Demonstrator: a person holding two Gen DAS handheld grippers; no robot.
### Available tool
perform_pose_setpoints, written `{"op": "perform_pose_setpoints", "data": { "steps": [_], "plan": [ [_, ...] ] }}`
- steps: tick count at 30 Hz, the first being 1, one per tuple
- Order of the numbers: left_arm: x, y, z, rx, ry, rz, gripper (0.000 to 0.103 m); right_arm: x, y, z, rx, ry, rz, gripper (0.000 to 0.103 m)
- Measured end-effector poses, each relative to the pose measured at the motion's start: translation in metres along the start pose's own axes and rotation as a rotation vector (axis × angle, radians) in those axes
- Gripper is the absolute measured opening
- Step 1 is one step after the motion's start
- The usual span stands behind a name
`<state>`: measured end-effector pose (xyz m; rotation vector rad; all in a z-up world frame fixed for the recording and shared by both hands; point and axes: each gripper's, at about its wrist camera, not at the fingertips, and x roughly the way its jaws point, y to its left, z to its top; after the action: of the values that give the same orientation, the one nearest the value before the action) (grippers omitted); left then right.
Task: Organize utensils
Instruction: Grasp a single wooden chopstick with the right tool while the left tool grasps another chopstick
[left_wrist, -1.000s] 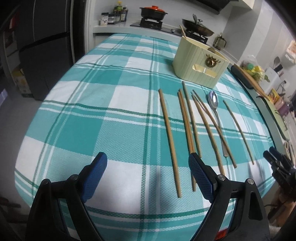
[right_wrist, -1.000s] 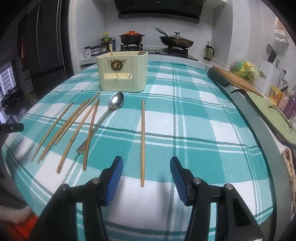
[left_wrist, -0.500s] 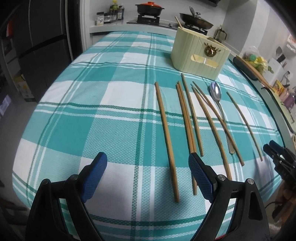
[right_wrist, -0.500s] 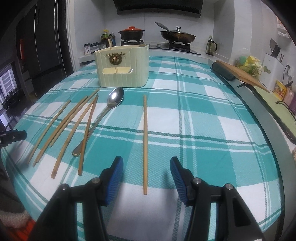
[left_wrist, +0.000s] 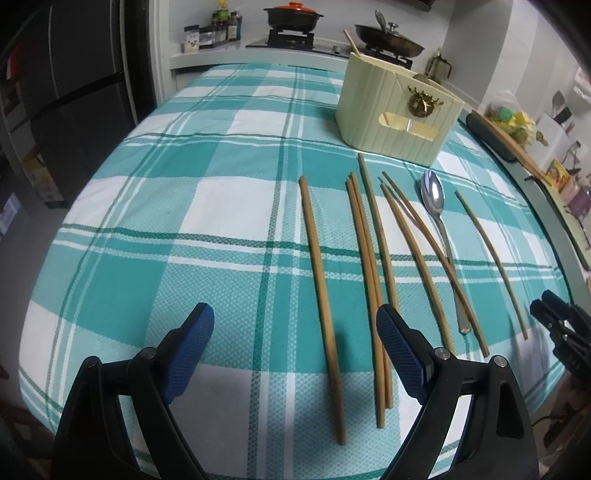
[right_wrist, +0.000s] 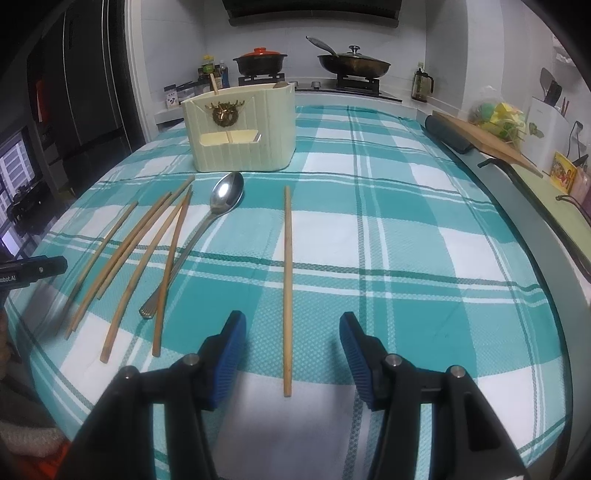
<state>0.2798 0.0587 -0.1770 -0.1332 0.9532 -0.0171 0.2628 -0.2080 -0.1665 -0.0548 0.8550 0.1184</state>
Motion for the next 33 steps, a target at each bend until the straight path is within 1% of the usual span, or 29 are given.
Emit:
{"op": "perform_pose_setpoints", "data": {
  "steps": [2,6,8,12,19,23,24,26,27,29,31,33],
  "plan": [
    [0.004,-0.001,0.003,-0.004,-0.004,0.009,0.091,0.0,0.0,0.001,-0.003,0.0,-0.003,0.054],
    [0.016,0.004,0.008,-0.033,0.014,0.017,0.091,0.003,0.0,0.007,-0.015,0.002,-0.006,0.054],
    [0.022,0.006,0.011,-0.04,0.024,0.033,0.091,0.006,0.001,0.011,-0.028,0.008,-0.005,0.054],
    [0.033,0.007,0.014,-0.044,0.043,0.053,0.09,0.021,0.004,0.019,-0.066,0.04,0.01,0.054],
    [0.051,0.009,0.021,-0.017,0.084,0.092,0.091,0.056,0.006,0.037,-0.104,0.121,0.062,0.054],
    [0.056,0.011,0.027,0.005,0.096,0.099,0.09,0.076,0.01,0.047,-0.165,0.201,0.061,0.053],
    [0.057,0.012,0.029,0.01,0.096,0.101,0.09,0.079,0.011,0.049,-0.181,0.21,0.059,0.053],
    [0.061,0.012,0.032,0.02,0.094,0.108,0.09,0.082,0.012,0.054,-0.204,0.213,0.062,0.05],
    [0.063,0.011,0.034,0.024,0.091,0.114,0.09,0.084,0.012,0.056,-0.205,0.214,0.067,0.045],
    [0.067,0.009,0.039,0.027,0.088,0.116,0.09,0.089,0.011,0.062,-0.197,0.215,0.078,0.042],
    [0.072,0.007,0.045,0.035,0.092,0.113,0.089,0.095,0.01,0.068,-0.2,0.208,0.08,0.035],
    [0.076,0.004,0.051,0.052,0.094,0.109,0.088,0.101,0.011,0.075,-0.205,0.205,0.086,0.03]
  ]
}}
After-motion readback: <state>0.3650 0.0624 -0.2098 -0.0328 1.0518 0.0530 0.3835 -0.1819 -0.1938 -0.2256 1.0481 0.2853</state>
